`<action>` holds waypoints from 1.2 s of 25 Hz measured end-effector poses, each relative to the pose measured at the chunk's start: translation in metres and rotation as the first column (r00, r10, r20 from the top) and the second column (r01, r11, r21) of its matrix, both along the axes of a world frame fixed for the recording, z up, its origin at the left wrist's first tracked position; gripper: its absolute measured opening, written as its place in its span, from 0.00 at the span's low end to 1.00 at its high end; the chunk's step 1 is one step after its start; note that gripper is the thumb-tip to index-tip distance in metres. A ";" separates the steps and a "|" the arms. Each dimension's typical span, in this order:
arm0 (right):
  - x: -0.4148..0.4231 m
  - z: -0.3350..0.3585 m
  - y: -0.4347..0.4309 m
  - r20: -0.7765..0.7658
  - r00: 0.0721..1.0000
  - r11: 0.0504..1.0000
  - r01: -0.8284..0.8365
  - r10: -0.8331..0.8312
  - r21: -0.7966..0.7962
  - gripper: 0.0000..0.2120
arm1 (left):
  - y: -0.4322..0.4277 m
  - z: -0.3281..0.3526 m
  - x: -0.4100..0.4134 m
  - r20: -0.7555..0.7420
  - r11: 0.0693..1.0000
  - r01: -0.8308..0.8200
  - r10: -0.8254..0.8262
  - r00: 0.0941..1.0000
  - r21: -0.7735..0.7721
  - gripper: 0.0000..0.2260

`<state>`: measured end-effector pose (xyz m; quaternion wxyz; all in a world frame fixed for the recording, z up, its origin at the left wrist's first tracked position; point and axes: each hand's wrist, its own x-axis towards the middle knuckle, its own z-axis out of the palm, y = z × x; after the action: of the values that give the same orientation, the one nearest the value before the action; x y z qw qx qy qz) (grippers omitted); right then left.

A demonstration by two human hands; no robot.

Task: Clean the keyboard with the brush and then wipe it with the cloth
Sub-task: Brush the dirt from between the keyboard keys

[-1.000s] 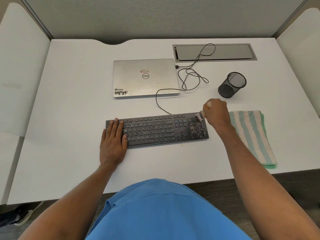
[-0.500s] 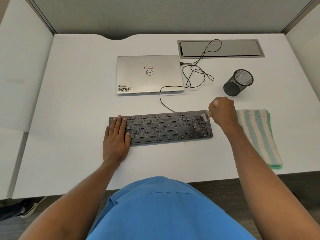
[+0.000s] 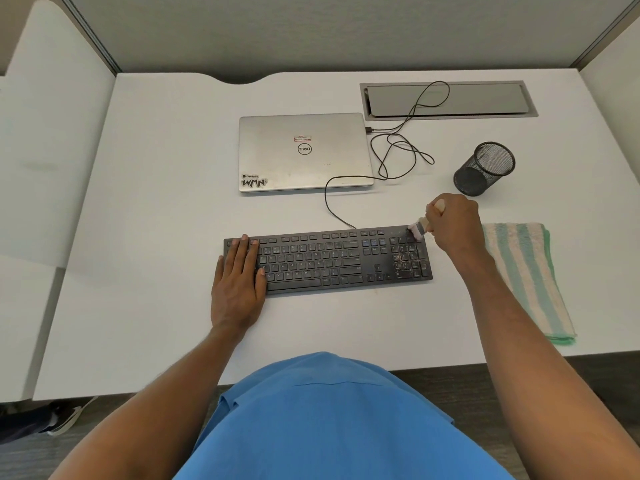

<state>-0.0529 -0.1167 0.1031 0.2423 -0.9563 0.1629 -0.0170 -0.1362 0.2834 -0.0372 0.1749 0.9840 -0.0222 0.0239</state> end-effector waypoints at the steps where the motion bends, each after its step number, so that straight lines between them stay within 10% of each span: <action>1: -0.001 0.000 0.001 0.004 1.000 1.000 -0.005 0.005 -0.004 0.11 | 0.000 0.000 0.000 -0.001 1.000 0.000 0.000 1.000 0.003 0.27; 30: -0.001 0.008 -0.012 -0.166 0.986 0.999 0.013 -0.021 -0.050 0.10 | -0.001 0.002 -0.001 -0.004 1.000 -0.005 0.005 1.000 0.001 0.27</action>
<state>-0.0542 -0.1284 0.1114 0.2045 -0.9585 0.1903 0.0568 -0.1373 0.2828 -0.0347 0.1746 0.9842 -0.0194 0.0225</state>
